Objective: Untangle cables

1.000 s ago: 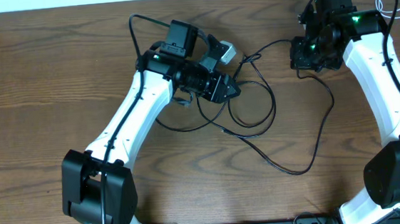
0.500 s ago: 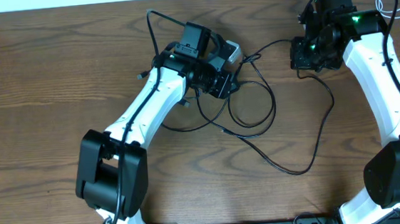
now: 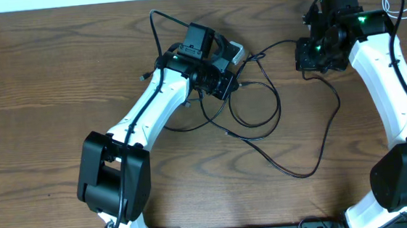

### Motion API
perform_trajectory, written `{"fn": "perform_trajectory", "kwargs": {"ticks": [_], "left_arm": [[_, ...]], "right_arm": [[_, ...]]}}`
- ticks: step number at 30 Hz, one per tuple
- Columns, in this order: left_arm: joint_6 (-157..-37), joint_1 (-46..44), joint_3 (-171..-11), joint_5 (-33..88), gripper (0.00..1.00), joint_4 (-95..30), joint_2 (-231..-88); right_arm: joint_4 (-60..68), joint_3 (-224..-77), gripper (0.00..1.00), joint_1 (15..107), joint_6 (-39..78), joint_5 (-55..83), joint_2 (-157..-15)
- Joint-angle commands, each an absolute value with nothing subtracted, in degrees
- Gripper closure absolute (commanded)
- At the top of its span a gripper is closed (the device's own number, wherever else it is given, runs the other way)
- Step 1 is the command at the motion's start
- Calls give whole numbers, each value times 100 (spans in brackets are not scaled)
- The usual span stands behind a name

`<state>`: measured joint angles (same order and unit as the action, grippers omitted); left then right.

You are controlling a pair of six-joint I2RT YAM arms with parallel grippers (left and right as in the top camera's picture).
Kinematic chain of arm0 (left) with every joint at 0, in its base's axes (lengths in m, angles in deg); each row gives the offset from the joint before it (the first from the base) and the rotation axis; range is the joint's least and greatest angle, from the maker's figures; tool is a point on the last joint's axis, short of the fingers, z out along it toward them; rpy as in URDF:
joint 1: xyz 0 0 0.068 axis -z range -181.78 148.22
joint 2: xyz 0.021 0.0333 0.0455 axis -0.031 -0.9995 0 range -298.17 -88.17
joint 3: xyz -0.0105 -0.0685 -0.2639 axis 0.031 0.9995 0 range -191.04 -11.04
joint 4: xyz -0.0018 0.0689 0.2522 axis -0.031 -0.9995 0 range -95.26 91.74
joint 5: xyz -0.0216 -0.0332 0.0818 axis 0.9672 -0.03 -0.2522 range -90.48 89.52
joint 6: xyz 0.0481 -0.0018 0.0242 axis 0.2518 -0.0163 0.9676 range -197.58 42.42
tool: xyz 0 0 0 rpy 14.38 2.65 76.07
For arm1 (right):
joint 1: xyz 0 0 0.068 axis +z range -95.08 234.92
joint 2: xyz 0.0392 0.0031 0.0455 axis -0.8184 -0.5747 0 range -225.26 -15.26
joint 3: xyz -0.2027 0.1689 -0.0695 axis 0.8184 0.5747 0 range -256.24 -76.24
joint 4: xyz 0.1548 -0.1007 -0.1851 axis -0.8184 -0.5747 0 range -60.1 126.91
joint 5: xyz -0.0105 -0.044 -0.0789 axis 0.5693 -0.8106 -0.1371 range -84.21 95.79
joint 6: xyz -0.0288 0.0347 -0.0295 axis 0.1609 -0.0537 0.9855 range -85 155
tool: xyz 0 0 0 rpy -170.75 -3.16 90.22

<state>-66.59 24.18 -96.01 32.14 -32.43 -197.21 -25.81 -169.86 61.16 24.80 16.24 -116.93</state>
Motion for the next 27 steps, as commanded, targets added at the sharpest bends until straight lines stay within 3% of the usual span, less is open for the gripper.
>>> {"fn": "perform_trajectory", "kwargs": {"ticks": [1,11,12,15,24,27], "left_arm": [[-6725,2341,-9642,3172,92,-3293,-19386],[-7256,2138,-9645,3139,92,-3899,-17677],[-7296,2140,-9645,3139,93,-3918,-17570],[-7641,2142,-9645,3179,92,-3936,-17389],[-7641,2142,-9645,3354,92,-3938,-17389],[-7641,2142,-9645,3354,93,-3936,-17389]], "right_arm": [[-2535,-16943,99,6081,2362,1257,-11761],[-2028,-16261,98,5596,2181,1321,-11763],[-2004,-16248,93,5598,2529,1607,-11763],[-1976,-16387,60,5710,4155,3237,-11688],[-1725,-17006,36,6525,4793,3712,-11085],[-1622,-17006,35,6678,4826,3749,-10983]]}}
